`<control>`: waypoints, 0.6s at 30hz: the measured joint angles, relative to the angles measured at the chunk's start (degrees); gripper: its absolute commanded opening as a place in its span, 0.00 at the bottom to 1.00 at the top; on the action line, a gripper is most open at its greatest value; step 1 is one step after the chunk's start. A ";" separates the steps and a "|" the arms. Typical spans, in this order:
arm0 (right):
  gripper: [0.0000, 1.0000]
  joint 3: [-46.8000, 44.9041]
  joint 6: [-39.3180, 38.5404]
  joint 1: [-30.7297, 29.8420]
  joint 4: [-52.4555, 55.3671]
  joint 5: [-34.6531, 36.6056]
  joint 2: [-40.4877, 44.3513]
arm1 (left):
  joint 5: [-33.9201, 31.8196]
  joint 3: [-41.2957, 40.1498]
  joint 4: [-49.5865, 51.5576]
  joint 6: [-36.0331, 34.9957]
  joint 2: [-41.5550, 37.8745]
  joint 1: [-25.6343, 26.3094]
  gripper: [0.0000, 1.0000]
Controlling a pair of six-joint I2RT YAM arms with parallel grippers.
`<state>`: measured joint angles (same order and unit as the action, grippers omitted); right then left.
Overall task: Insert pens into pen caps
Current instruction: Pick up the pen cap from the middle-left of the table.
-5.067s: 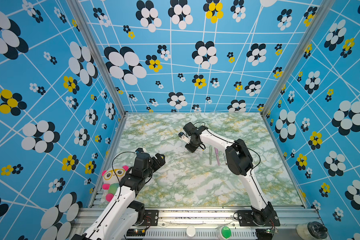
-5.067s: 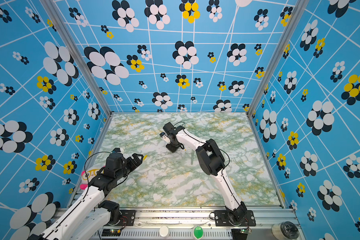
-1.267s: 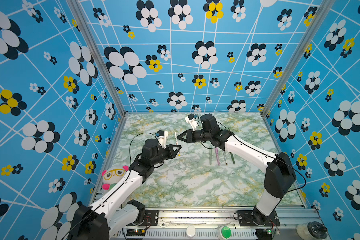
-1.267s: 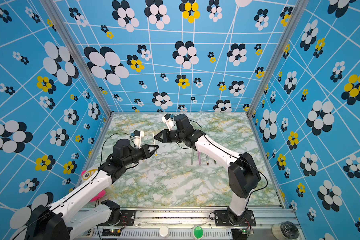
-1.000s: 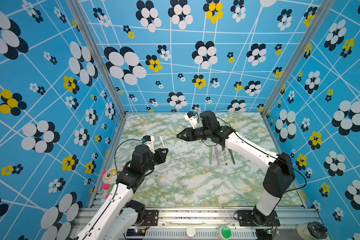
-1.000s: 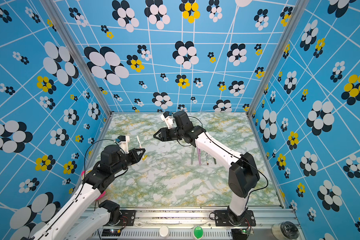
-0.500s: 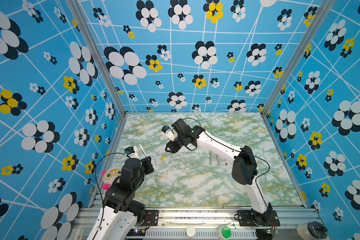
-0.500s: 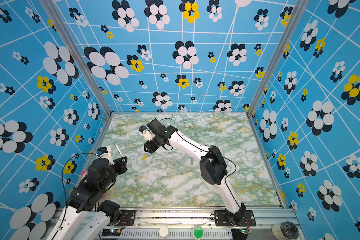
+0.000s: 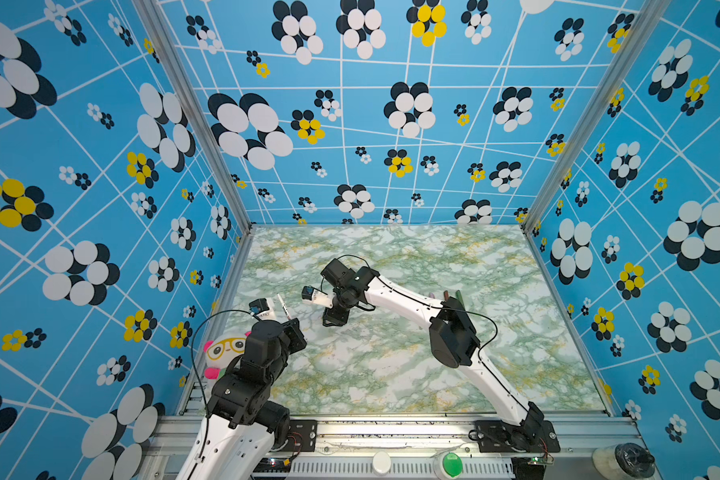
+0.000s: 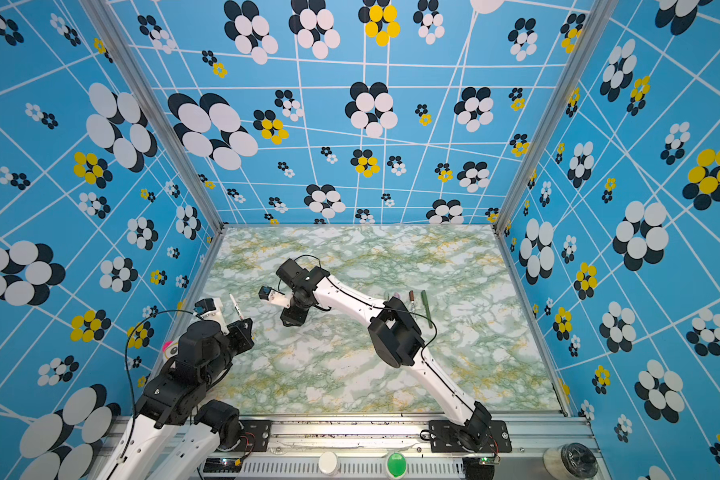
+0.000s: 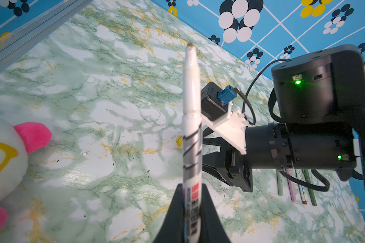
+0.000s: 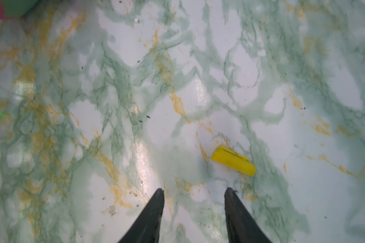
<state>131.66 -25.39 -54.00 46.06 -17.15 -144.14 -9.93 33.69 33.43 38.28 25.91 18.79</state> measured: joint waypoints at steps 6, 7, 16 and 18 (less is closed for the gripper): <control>0.48 0.52 -2.36 0.00 -0.68 0.28 -2.01 | 0.00 -0.44 -0.17 -0.02 0.17 0.00 0.00; 0.48 0.59 -2.49 0.00 -1.03 0.42 -2.25 | 0.00 -0.44 -0.17 -0.02 0.20 0.00 0.00; 0.51 0.63 -2.73 0.00 -3.87 1.97 -3.21 | 0.04 -0.59 -0.57 -0.22 0.42 0.00 0.00; 0.52 0.63 -2.71 0.00 -4.74 2.12 -3.23 | 0.04 -0.61 -0.61 -0.22 0.68 0.00 0.00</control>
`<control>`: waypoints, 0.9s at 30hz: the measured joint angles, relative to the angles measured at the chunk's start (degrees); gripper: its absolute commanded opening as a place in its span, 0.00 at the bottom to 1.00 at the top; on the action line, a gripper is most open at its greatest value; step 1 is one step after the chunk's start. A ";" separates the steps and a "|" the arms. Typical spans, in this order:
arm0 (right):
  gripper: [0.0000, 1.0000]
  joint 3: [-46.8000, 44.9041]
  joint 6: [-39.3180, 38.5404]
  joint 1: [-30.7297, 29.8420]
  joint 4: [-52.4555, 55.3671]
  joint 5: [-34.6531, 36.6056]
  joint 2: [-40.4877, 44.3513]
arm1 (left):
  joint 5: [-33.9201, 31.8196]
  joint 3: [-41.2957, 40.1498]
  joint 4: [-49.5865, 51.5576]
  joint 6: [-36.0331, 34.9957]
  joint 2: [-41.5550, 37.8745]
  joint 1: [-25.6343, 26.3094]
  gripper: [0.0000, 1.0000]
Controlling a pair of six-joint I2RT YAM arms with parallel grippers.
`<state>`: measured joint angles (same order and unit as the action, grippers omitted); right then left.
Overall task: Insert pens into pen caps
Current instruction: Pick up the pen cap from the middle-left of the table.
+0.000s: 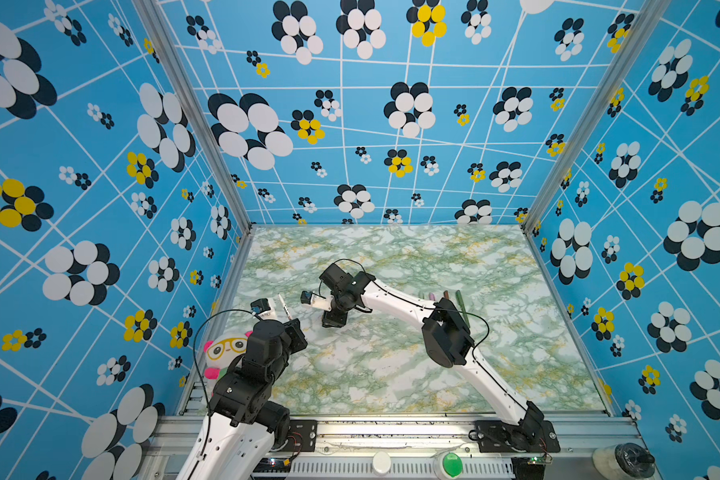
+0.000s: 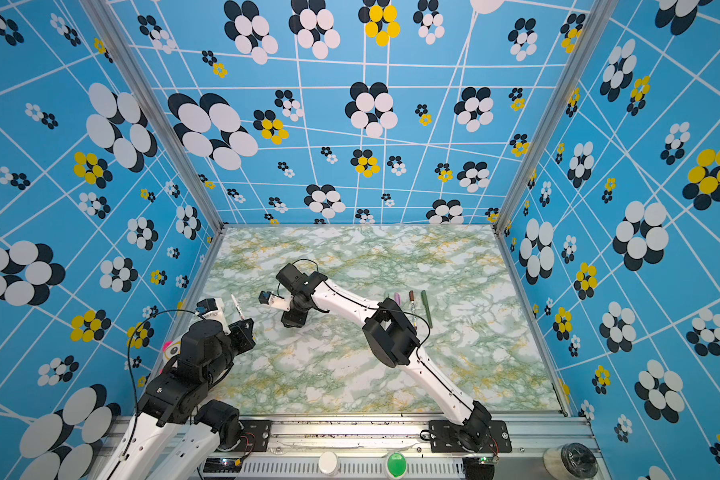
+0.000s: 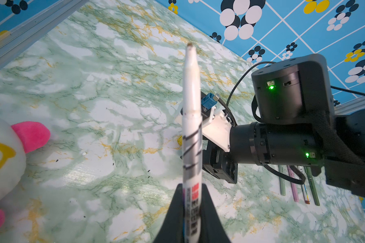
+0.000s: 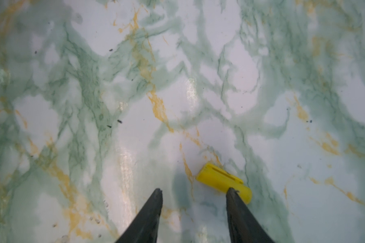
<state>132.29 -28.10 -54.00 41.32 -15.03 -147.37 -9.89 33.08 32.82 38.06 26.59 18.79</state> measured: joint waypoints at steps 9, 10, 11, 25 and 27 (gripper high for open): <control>0.61 0.94 0.46 0.00 -3.02 0.17 -0.81 | 0.00 -0.04 0.00 0.00 -0.04 0.00 0.00; 0.63 1.29 0.55 0.00 -3.10 0.17 -1.07 | 0.00 -0.04 0.00 0.00 -0.04 0.00 0.00; 0.64 1.79 0.68 0.00 -3.08 0.20 -1.49 | 0.02 -0.04 0.00 0.02 -0.04 0.00 0.00; 0.70 12.87 1.99 0.00 4.22 1.29 -7.67 | -0.02 -0.04 0.37 0.02 -2.19 0.00 0.00; 0.69 13.07 2.19 0.00 5.53 1.40 -7.82 | 0.00 -0.04 0.48 0.02 -2.19 0.00 0.00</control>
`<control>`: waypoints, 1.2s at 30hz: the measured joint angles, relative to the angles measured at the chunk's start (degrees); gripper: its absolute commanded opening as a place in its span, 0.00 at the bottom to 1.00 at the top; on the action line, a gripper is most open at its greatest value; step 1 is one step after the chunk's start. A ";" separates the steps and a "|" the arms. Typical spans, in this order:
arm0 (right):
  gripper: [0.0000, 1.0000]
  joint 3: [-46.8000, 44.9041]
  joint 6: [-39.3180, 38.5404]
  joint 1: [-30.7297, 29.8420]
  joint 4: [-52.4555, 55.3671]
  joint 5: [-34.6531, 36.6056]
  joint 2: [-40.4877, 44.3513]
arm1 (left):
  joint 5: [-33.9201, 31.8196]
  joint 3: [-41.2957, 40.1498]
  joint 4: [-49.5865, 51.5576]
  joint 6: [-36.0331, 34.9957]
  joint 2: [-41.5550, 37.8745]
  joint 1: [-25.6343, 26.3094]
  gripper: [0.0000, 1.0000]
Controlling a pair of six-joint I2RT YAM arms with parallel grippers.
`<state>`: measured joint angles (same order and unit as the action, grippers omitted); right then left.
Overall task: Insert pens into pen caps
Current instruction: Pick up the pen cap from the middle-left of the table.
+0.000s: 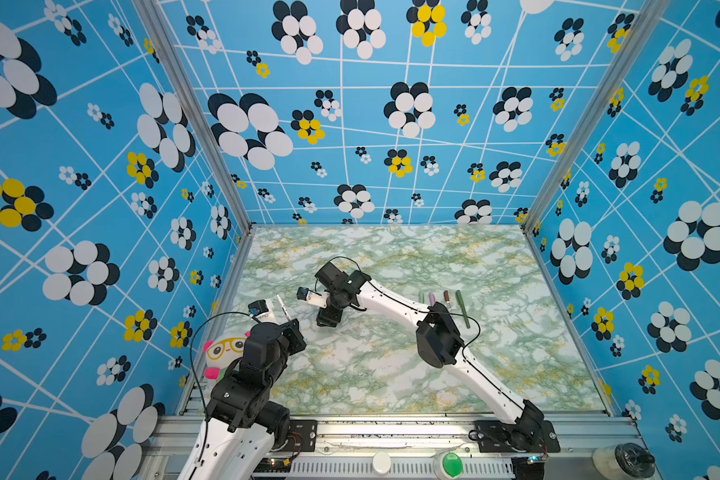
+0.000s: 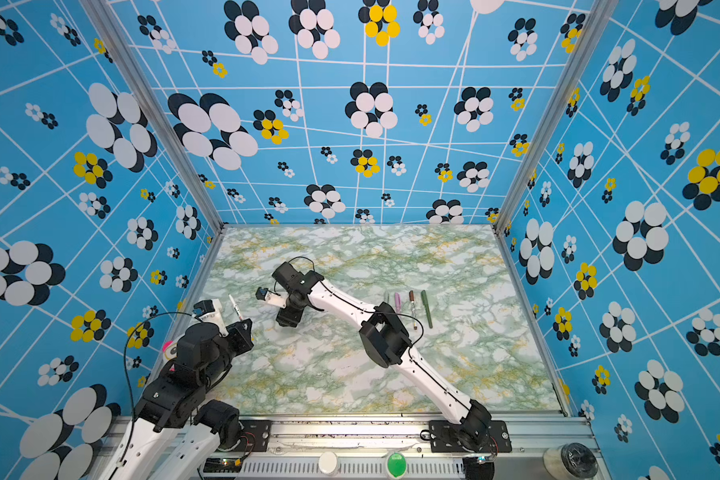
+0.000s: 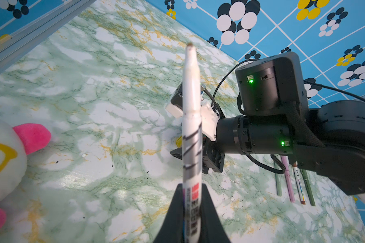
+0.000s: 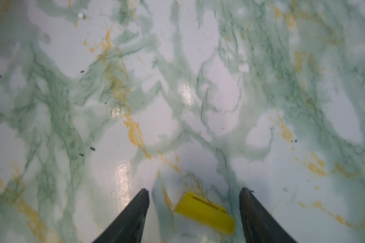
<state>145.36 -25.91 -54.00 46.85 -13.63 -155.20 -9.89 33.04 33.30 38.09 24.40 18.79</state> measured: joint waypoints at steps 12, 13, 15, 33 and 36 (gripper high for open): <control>0.49 0.68 1.95 0.00 2.62 0.33 -0.15 | -0.02 0.00 1.11 0.00 -1.09 0.00 0.00; 0.46 0.72 2.25 0.00 2.71 0.42 -0.15 | -0.02 0.00 1.11 0.00 -1.09 0.00 0.00; 0.41 0.83 2.69 0.00 2.93 0.68 -0.15 | -0.02 0.00 1.11 0.02 -1.11 0.00 0.00; 0.25 0.96 0.85 -3.74 4.87 5.09 0.11 | -0.04 0.00 1.11 0.02 -1.14 0.00 0.00; 0.28 0.92 0.39 -4.59 5.22 5.84 0.20 | -0.02 0.00 1.09 0.02 -1.14 0.00 0.00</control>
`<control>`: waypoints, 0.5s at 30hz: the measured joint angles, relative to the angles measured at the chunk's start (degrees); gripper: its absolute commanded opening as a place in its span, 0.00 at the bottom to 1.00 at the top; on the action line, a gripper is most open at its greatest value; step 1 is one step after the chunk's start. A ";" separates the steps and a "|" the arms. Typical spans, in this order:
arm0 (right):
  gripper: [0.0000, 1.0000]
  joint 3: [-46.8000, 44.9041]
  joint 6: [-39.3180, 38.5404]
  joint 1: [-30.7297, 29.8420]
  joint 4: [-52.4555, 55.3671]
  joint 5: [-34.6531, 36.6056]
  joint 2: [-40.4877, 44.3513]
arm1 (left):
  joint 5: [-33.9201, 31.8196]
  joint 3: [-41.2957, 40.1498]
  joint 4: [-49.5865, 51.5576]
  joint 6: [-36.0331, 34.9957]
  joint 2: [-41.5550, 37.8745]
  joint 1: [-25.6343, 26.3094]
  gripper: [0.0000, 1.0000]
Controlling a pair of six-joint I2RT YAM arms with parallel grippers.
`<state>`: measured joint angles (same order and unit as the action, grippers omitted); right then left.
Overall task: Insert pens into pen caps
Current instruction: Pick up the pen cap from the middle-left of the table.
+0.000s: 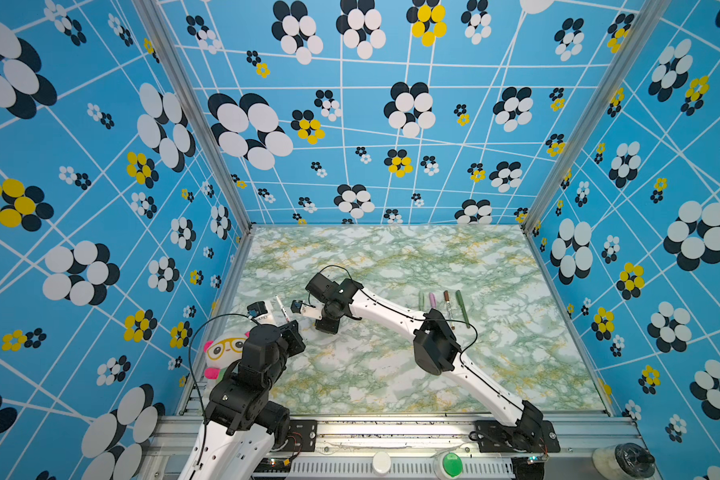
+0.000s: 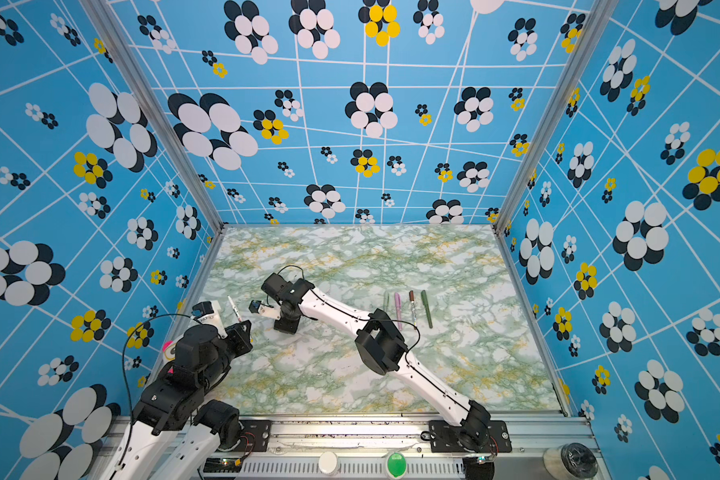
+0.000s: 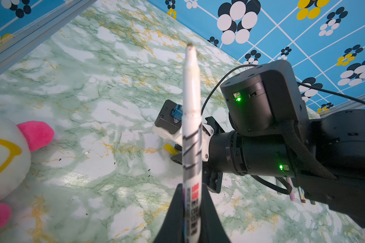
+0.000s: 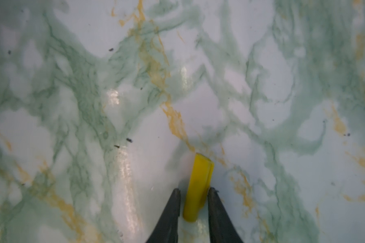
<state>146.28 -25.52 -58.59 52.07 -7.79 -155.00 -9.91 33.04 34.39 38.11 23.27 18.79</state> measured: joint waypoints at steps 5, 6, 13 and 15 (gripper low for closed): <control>0.39 0.00 -0.15 -0.76 -0.35 0.96 0.00 | 0.00 0.00 0.00 -0.02 0.00 0.00 0.00; 0.40 0.02 -0.11 -0.79 -0.44 1.18 0.00 | 0.00 0.00 0.02 -0.02 0.00 -0.04 0.00; 0.39 0.20 0.98 -0.90 -0.44 1.92 -0.04 | -0.02 0.00 0.42 -0.04 -0.35 -0.04 0.00; 0.37 0.48 1.36 -0.96 -0.42 2.01 -0.24 | -0.02 0.00 0.39 -0.04 -0.37 -0.04 0.00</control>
<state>146.76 -24.16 -59.55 51.66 -5.78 -155.24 -9.93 33.04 34.79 38.06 22.90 18.74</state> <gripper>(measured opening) 0.387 0.131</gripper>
